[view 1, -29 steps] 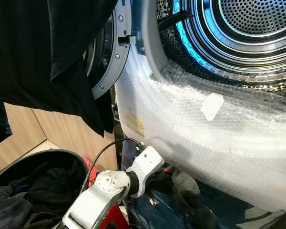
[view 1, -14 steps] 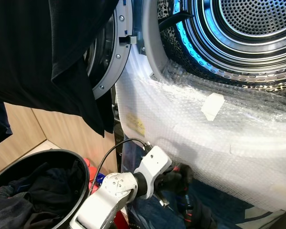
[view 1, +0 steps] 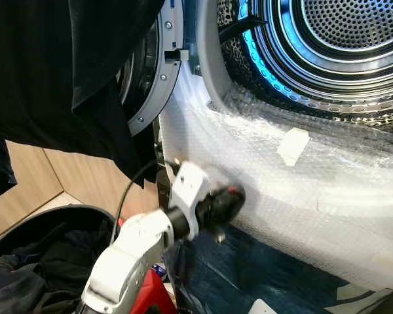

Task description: Clothes washing

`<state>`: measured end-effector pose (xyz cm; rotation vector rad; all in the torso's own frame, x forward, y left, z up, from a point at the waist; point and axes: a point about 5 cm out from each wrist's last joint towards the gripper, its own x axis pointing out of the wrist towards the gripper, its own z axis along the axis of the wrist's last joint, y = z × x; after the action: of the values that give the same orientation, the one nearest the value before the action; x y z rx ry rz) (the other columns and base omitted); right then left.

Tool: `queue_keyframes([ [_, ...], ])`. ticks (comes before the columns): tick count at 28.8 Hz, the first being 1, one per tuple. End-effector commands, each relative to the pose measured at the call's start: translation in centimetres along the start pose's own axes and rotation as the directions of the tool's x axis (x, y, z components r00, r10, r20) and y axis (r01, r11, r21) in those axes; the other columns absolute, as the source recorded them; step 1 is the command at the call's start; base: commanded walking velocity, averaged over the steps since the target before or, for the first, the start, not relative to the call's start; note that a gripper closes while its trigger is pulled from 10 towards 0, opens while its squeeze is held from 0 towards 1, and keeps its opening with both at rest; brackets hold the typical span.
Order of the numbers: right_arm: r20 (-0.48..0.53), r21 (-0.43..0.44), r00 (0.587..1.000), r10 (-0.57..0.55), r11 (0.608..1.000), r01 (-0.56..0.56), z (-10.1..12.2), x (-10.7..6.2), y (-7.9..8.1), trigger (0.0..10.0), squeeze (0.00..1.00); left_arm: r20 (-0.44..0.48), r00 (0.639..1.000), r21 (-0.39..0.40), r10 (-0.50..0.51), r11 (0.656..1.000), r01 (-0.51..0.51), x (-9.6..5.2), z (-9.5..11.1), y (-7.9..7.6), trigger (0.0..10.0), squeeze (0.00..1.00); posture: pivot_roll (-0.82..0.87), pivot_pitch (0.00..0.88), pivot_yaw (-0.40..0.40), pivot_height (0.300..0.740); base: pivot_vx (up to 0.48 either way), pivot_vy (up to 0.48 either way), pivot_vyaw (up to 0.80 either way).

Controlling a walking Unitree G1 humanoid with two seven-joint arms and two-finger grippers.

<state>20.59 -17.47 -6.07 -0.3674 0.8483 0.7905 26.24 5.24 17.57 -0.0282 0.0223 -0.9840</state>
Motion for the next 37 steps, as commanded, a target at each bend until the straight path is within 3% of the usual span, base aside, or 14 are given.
queue_keyframes([
  [1,0.112,0.047,0.994,0.006,0.999,-0.012,1.8,-0.2,-0.9,10.0,0.80,-0.006,0.999,0.021,-0.033,0.999,0.033,0.0,-0.2,-0.4,0.0,0.00,0.04,0.000,-0.043,0.740,0.000,0.000,0.00],
  [3,0.150,0.062,0.989,0.016,0.998,-0.025,2.3,-0.4,-1.2,10.0,0.80,-0.016,0.999,0.016,-0.038,0.999,0.038,-0.1,-0.5,-0.4,0.0,0.00,0.04,0.000,-0.043,0.740,0.000,0.000,0.00],
  [4,0.218,0.081,0.974,0.057,0.994,-0.076,3.0,-0.9,-1.7,10.0,1.00,-0.036,0.998,-0.015,-0.060,0.998,0.060,-0.5,-1.3,-0.6,0.0,0.00,0.04,0.000,-0.043,0.740,0.000,0.000,0.00],
  [8,0.265,0.051,0.957,0.116,0.990,-0.134,3.1,-2.1,-2.5,10.0,1.00,-0.100,0.990,-0.027,-0.097,0.995,0.094,-1.1,-3.4,-1.0,0.0,0.00,0.04,0.000,-0.046,0.740,0.000,0.000,0.00],
  [10,0.291,0.052,0.944,0.155,0.983,-0.177,2.7,-3.7,-3.8,10.0,1.00,-0.130,0.984,-0.053,-0.124,0.992,0.118,-1.4,-4.5,-1.5,0.0,0.00,0.03,0.000,-0.041,0.740,0.000,0.000,0.00],
  [15,0.272,0.035,0.946,0.174,0.981,-0.191,2.1,-4.9,-4.7,10.0,1.00,-0.122,0.982,-0.065,-0.142,0.989,0.135,-1.0,-4.5,-1.8,0.0,0.00,0.03,0.000,-0.038,0.740,0.000,0.000,0.00],
  [18,0.324,0.059,0.930,0.173,0.978,-0.202,2.4,-5.5,-5.1,10.0,1.00,-0.112,0.981,-0.069,-0.161,0.986,0.154,-0.6,-4.5,-2.0,0.0,0.00,0.02,0.000,-0.037,0.740,0.000,0.000,0.00],
  [22,0.350,0.049,0.907,0.233,0.963,-0.266,2.8,-5.3,-4.5,10.0,1.00,-0.115,0.981,-0.056,-0.155,0.987,0.150,-0.3,-4.9,-2.0,0.0,0.00,0.02,0.000,-0.034,0.740,0.000,0.000,0.00],
  [27,0.463,0.044,0.828,0.318,0.924,-0.380,4.5,-4.9,-3.2,10.0,1.00,-0.106,0.977,-0.069,-0.187,0.981,0.181,0.0,-4.9,-2.6,0.0,0.00,0.02,0.000,-0.027,0.740,0.000,0.000,0.00],
  [31,0.478,0.006,0.784,0.397,0.890,-0.455,5.1,-4.7,-2.1,10.0,1.00,-0.118,0.976,-0.069,-0.181,0.982,0.174,0.0,-5.3,-2.6,0.0,0.00,0.02,0.000,-0.019,0.740,0.000,0.000,0.00],
  [35,0.474,-0.004,0.782,0.406,0.888,-0.459,5.3,-4.4,-1.8,10.0,1.00,-0.113,0.977,-0.076,-0.181,0.982,0.173,0.0,-5.3,-2.7,0.0,0.00,0.02,0.000,-0.019,0.740,0.000,0.000,0.00],
  [37,0.483,0.003,0.795,0.367,0.907,-0.421,5.7,-4.1,-1.7,10.0,1.00,-0.106,0.978,-0.080,-0.181,0.982,0.173,-0.1,-5.1,-2.7,0.0,0.00,0.02,0.000,-0.019,0.740,0.000,0.000,0.00],
])
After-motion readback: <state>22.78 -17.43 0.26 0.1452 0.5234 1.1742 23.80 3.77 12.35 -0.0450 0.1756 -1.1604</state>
